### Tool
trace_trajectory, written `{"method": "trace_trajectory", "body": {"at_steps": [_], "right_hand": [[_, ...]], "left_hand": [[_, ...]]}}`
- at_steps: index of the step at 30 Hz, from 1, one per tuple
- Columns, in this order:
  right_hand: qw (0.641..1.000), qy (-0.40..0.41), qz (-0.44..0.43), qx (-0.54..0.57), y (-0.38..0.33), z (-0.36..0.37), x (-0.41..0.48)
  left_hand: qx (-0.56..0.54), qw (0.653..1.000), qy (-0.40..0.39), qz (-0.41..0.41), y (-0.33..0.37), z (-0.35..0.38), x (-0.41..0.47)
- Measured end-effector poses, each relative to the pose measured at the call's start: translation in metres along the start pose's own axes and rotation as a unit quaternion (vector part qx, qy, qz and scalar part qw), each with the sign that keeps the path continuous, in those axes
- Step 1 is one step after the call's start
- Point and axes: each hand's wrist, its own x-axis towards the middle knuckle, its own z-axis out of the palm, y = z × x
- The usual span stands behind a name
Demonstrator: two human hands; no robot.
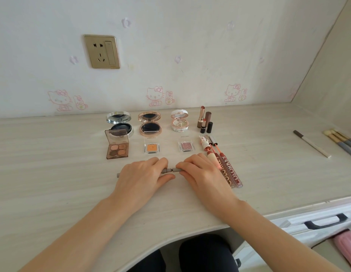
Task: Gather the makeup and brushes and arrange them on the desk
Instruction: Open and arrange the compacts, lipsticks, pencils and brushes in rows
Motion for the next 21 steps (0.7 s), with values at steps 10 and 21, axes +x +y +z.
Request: {"method": "trace_trajectory", "body": {"at_steps": [10,21], "right_hand": [[0.996,0.024,0.087,-0.022,0.0,-0.002,-0.003],[0.984,0.023,0.175,0.035,0.004,-0.03,0.001]], "left_hand": [[-0.033,0.997,-0.022,-0.059,0.001,-0.012,-0.002],[-0.241,0.957,0.019,-0.163,0.01,-0.026,0.016]]}}
